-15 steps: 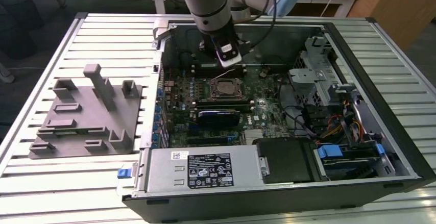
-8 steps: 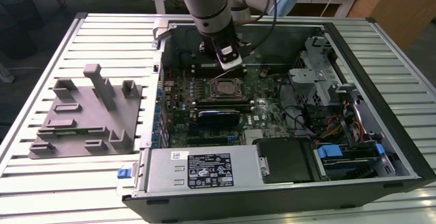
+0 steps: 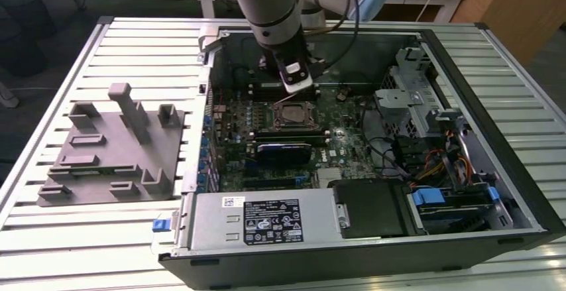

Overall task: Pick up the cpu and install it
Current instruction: 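Install the first cpu locking lever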

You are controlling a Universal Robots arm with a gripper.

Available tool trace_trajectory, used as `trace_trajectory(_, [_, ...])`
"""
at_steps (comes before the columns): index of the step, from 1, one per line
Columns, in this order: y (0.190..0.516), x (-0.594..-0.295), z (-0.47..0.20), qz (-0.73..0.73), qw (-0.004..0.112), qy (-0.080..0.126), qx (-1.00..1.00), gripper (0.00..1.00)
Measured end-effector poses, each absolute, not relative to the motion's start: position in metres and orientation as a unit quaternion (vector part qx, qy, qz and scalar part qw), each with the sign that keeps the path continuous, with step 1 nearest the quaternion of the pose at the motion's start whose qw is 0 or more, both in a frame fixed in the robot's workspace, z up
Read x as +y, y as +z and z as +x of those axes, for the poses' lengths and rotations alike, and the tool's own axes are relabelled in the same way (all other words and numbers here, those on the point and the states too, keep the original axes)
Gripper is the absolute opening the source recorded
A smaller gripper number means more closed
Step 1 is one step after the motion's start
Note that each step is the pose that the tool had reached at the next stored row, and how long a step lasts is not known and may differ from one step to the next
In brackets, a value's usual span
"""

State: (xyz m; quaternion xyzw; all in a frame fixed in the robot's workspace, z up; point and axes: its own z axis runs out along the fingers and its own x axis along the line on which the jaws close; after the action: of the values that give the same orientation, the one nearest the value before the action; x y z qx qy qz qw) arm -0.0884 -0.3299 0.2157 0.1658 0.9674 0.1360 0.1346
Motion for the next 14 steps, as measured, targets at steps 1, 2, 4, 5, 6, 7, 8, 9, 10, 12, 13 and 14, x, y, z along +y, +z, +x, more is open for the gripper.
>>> trace_trajectory(1, [0.2152, -0.3299, -0.0885, 0.172, 0.136, 0.135, 0.966, 0.11])
trace_trajectory(2, [0.2147, -0.3299, -0.0884, 0.176, 0.136, 0.135, 0.966, 0.11])
trace_trajectory(4, [0.2146, -0.33, -0.0885, 0.177, 0.136, 0.134, 0.966, 0.11])
trace_trajectory(5, [0.2146, -0.33, -0.0885, 0.177, 0.136, 0.134, 0.965, 0.11])
trace_trajectory(6, [0.2145, -0.33, -0.0885, 0.177, 0.136, 0.134, 0.965, 0.11])
trace_trajectory(7, [0.2145, -0.3299, -0.0886, 0.177, 0.136, 0.134, 0.965, 0.11])
trace_trajectory(8, [0.214, -0.3299, -0.0885, 0.177, 0.136, 0.135, 0.965, 0.11])
trace_trajectory(9, [0.213, -0.3299, -0.0885, 0.177, 0.136, 0.135, 0.965, 0.11])
trace_trajectory(10, [0.2119, -0.3299, -0.0885, 0.177, 0.136, 0.135, 0.965, 0.11])
trace_trajectory(12, [0.2095, -0.3299, -0.0886, 0.176, 0.136, 0.135, 0.966, 0.11])
trace_trajectory(13, [0.2087, -0.3299, -0.0886, 0.175, 0.136, 0.135, 0.966, 0.11])
trace_trajectory(14, [0.2079, -0.3299, -0.0885, 0.173, 0.136, 0.135, 0.966, 0.11])
